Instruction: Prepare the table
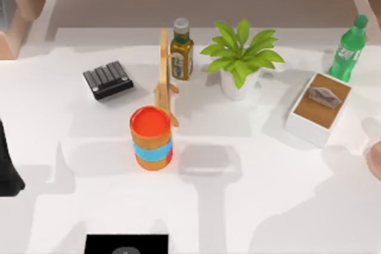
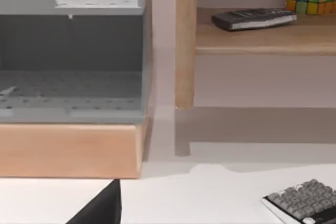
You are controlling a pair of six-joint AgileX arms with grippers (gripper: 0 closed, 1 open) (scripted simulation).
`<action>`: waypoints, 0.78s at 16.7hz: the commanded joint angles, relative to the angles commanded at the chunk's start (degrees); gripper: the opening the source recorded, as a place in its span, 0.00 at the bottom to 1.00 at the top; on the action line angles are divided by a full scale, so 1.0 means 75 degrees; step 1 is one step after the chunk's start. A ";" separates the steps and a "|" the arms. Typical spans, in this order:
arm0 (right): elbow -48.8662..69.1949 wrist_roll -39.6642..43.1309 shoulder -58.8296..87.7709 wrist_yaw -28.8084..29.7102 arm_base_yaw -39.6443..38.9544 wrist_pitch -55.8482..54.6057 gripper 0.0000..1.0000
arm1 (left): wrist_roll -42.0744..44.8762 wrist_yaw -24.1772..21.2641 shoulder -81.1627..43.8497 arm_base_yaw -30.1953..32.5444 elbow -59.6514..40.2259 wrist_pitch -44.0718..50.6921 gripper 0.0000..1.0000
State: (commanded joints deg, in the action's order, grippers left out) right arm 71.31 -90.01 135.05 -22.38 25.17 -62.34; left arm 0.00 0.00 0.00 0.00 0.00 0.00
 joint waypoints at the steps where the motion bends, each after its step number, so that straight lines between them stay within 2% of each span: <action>1: 0.0000 0.0000 0.0000 0.0000 0.0000 0.0000 0.45 | 0.0000 0.0000 0.0000 0.0000 0.0000 0.0000 1.00; 8: 0.0000 0.0000 0.0000 0.0000 0.0000 0.0000 0.98 | 0.0000 0.0000 0.0000 0.0000 0.0000 0.0000 1.00; 13: 0.0000 0.0000 0.0000 0.0000 0.0000 0.0000 1.00 | 0.0000 0.0000 0.0000 0.0000 0.0000 0.0000 1.00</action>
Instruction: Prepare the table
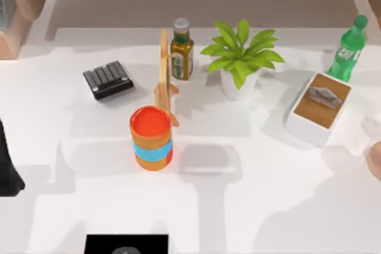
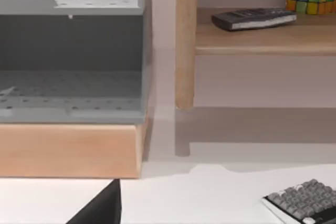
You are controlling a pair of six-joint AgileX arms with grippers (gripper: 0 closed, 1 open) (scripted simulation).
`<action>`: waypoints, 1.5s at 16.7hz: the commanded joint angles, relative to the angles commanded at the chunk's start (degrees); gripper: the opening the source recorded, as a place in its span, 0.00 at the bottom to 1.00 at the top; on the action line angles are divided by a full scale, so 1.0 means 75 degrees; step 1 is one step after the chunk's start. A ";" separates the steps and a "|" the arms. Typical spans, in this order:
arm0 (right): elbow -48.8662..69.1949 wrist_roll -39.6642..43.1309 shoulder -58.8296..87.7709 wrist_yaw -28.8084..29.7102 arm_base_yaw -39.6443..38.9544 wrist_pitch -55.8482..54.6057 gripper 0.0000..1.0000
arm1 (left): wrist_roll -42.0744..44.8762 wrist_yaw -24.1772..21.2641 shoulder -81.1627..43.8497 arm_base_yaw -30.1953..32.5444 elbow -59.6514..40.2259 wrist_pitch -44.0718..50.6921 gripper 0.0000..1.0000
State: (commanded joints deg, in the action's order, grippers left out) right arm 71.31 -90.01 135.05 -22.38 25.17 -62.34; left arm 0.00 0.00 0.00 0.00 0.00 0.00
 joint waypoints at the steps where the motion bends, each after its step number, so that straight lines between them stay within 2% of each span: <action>1: 0.0000 0.0000 0.0000 0.0000 0.0000 0.0000 1.00 | 0.0000 0.0000 0.0000 0.0000 0.0000 0.0000 1.00; 7: -0.0308 0.0296 -0.0109 0.0132 0.0031 0.0187 1.00 | 0.0000 0.0000 0.0000 0.0000 0.0000 0.0000 1.00; 11: -0.1221 0.1390 -0.1537 0.0671 -0.0204 0.0762 1.00 | 0.0000 0.0000 0.0000 0.0000 0.0000 0.0000 1.00; 16: -0.3037 0.3602 -0.4976 0.1421 -0.0902 0.2039 1.00 | 0.0000 0.0000 0.0000 0.0000 0.0000 0.0000 1.00; 25: -0.6821 0.8360 -1.2944 0.2340 -0.2556 0.5357 1.00 | 0.0000 0.0000 0.0000 0.0000 0.0000 0.0000 1.00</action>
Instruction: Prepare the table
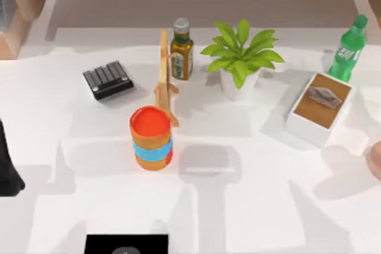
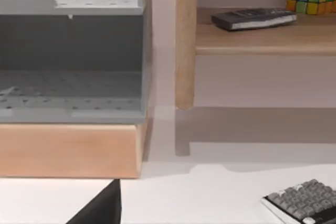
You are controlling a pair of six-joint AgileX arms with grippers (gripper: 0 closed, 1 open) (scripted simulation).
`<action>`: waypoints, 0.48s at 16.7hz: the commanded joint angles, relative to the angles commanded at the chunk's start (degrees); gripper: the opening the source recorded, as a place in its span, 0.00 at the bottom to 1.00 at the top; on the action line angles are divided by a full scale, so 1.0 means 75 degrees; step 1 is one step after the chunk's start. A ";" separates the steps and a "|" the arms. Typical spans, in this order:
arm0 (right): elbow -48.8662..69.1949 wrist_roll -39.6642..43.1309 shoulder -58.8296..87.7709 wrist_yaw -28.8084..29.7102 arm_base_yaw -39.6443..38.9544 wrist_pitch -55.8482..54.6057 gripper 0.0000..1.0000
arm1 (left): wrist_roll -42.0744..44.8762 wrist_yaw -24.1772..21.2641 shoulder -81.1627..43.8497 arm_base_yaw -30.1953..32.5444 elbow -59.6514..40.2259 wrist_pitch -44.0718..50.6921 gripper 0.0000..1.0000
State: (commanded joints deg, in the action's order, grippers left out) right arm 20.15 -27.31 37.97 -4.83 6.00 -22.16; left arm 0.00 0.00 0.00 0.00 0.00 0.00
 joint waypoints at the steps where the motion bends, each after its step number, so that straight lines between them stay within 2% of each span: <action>1: -0.0387 0.0511 -0.0807 0.0080 -0.0149 0.0394 1.00 | 0.0000 0.0000 0.0000 0.0000 0.0000 0.0000 1.00; 5: -0.1726 0.2325 -0.3447 0.0378 -0.0589 0.1843 1.00 | 0.0000 0.0000 0.0000 0.0000 0.0000 0.0000 1.00; 8: -0.2402 0.3254 -0.4619 0.0557 -0.0751 0.2620 1.00 | 0.0000 0.0000 0.0000 0.0000 0.0000 0.0000 1.00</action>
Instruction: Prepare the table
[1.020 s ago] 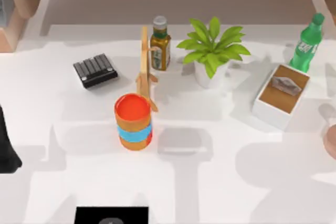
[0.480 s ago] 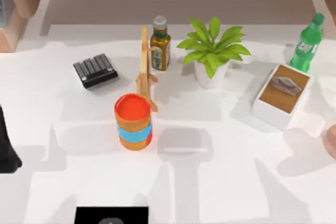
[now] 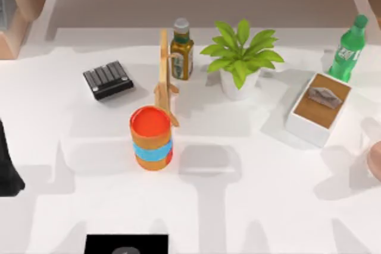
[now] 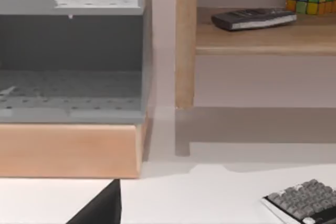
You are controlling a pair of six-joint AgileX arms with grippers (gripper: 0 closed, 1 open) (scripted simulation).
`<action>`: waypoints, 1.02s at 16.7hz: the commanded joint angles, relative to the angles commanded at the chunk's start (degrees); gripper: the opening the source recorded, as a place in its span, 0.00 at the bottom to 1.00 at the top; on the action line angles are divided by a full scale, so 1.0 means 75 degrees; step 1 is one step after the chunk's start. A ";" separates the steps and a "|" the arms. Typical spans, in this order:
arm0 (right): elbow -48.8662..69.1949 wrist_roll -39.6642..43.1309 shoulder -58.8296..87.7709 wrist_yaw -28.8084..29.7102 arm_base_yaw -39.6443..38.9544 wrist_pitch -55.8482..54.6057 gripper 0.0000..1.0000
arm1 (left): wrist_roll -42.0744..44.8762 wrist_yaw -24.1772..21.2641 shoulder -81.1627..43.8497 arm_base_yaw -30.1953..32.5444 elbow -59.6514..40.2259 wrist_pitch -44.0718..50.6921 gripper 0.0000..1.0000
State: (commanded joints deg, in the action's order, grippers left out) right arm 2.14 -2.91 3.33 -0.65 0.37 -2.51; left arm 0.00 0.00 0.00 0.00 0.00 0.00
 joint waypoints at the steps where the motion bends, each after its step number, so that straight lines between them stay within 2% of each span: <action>1: -0.0144 0.0196 -0.0229 0.0043 -0.0027 0.0169 1.00 | 0.0000 0.0000 0.0000 0.0000 0.0000 0.0000 1.00; 10: -0.0285 0.0388 -0.0443 0.0087 -0.0050 0.0335 1.00 | -0.0019 0.0071 -0.0228 0.0069 -0.0231 -0.0014 1.00; 13: -0.0285 0.0388 -0.0443 0.0087 -0.0050 0.0335 1.00 | -0.0077 0.0345 -0.1136 0.0335 -0.1180 -0.0034 1.00; 17: -0.0285 0.0388 -0.0443 0.0087 -0.0050 0.0335 1.00 | -0.0162 0.0939 -0.3183 0.0925 -0.3416 -0.0007 1.00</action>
State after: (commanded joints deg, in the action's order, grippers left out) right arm 0.00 0.00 0.00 0.00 0.00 0.00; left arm -1.21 7.04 -23.87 6.94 -25.62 -0.05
